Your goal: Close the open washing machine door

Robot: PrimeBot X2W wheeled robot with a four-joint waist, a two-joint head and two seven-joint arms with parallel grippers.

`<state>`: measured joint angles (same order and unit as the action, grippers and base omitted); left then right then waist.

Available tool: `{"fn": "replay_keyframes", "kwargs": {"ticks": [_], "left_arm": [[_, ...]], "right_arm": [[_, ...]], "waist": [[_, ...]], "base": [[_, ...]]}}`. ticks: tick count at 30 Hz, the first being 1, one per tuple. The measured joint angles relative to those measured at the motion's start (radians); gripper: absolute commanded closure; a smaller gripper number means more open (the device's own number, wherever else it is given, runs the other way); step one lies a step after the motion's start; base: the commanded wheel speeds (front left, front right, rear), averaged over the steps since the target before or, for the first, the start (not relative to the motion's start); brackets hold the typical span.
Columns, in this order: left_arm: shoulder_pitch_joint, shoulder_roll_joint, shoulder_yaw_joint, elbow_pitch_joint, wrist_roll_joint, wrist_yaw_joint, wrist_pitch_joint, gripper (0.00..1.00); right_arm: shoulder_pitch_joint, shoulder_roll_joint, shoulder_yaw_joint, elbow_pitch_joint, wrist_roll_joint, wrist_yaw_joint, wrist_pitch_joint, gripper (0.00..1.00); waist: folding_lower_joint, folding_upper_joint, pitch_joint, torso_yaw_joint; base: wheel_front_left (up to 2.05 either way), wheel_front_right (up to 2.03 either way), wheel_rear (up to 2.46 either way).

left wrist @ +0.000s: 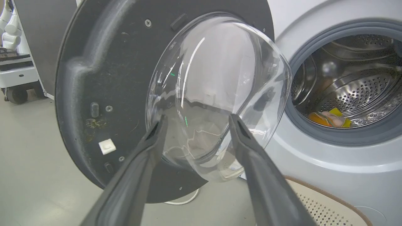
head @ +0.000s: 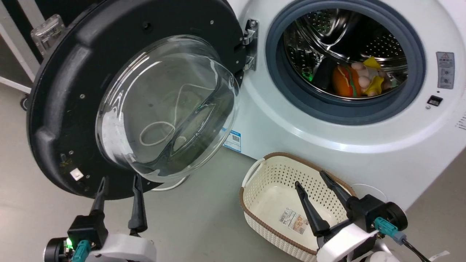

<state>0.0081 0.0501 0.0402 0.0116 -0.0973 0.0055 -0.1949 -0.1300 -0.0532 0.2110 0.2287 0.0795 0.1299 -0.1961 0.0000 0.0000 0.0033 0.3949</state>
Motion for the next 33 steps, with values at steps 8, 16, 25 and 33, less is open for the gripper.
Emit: {"fn": "replay_keyframes", "kwargs": {"ticks": [8, 16, 25, 33], "left_arm": [[0.002, 0.013, 0.009, -0.021, 0.035, -0.033, -0.017, 1.0], [-0.103, 0.083, 0.123, -0.134, -0.001, -0.094, -0.035, 1.0], [-0.339, 0.229, 0.347, 0.017, -0.193, -0.119, -0.053, 1.0], [-0.559, 0.342, 0.458, 0.355, -0.489, -0.129, 0.167, 1.0]], "right_arm": [[0.0, 0.0, 0.003, 0.012, 0.001, 0.0, -0.016, 0.0], [0.01, 0.0, -0.029, 0.005, -0.011, 0.0, -0.032, 0.0], [0.002, 0.001, -0.026, 0.012, -0.045, 0.0, -0.049, 0.0], [-0.026, 0.0, -0.023, 0.021, -0.046, 0.0, -0.061, 0.0]], "waist": [[0.0, -0.0001, -0.001, 0.032], [-0.0001, 0.0, 0.024, 0.074], [0.0002, 0.0, 0.099, 0.07], [0.0001, 0.0, 0.132, 0.038]], "base": [[0.0, 0.0, 0.0], [0.0, 0.0, 0.0], [0.0, 0.0, 0.0], [0.0, 0.0, 0.0]]}}
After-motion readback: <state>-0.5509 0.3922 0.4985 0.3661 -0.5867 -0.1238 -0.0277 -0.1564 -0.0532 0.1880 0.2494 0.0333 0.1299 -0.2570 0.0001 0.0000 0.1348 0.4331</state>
